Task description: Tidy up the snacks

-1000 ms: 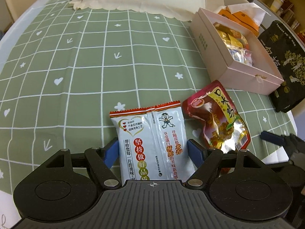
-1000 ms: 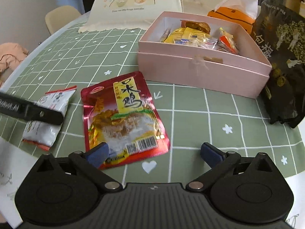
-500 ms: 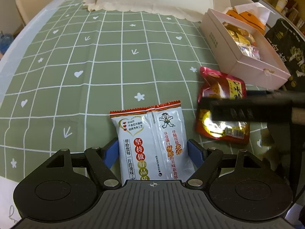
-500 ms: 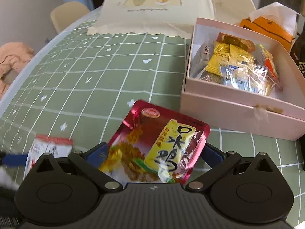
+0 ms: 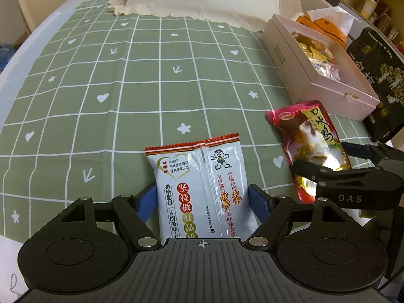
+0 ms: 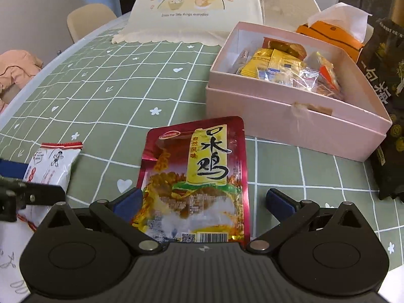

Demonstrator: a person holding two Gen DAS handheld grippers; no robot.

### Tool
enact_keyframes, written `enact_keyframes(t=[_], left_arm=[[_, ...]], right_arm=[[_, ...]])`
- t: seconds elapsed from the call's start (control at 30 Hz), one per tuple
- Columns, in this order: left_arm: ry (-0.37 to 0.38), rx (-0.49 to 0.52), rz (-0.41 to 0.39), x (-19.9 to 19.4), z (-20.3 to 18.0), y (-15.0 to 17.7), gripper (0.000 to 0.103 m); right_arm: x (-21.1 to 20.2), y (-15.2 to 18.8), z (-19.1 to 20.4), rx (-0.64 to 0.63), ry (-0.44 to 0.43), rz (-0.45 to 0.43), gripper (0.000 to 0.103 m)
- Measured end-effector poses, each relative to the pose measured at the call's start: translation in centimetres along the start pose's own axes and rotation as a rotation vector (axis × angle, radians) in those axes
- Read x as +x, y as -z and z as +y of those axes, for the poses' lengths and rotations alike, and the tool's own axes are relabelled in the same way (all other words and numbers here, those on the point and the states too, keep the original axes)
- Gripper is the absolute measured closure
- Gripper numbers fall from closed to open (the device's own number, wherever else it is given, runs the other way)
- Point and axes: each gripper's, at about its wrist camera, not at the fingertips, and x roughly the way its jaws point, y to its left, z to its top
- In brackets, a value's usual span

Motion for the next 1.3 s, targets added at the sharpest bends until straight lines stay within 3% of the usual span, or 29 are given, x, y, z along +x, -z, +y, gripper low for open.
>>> enact_keyframes(t=[0.3, 0.33, 0.47, 0.67, 0.77, 0.87, 1.1, 1.3], left_arm=[[0.003, 0.010, -0.018, -0.1, -0.1, 0.4, 0.022], [0.002, 0.010, -0.020, -0.2, -0.1, 0.5, 0.022], [-0.001, 0.007, -0.021, -0.2, -0.2, 0.4, 0.022], [-0.014, 0.022, -0.017, -0.1, -0.4, 0.3, 0.022], [-0.016, 0.027, -0.004, 0.0, -0.9, 0.1, 0.022], [0.043, 0.023, 0.017, 0.2, -1.6, -0.1, 0.022], [0.105, 0.165, 0.051, 1.0, -6.2, 0.6, 0.022], [0.102, 0.241, 0.072, 1.7, -8.6, 0.5, 0.022]], right_arm=[[2.4, -3.2, 2.4, 0.026, 0.039, 0.023, 0.000], [2.4, -3.4, 2.5, 0.024, 0.033, 0.035, 0.002], [0.8, -3.2, 2.3, -0.020, 0.005, 0.044, 0.030], [-2.5, -0.3, 1.0, -0.029, -0.030, 0.054, 0.036], [-4.1, 1.1, -0.1, -0.006, -0.017, 0.050, 0.038], [-5.6, 2.2, -1.4, 0.008, 0.030, 0.034, 0.038], [-6.1, 4.6, -4.4, 0.067, 0.110, 0.045, 0.036], [-6.1, 5.8, -6.1, 0.134, 0.131, 0.056, 0.020]])
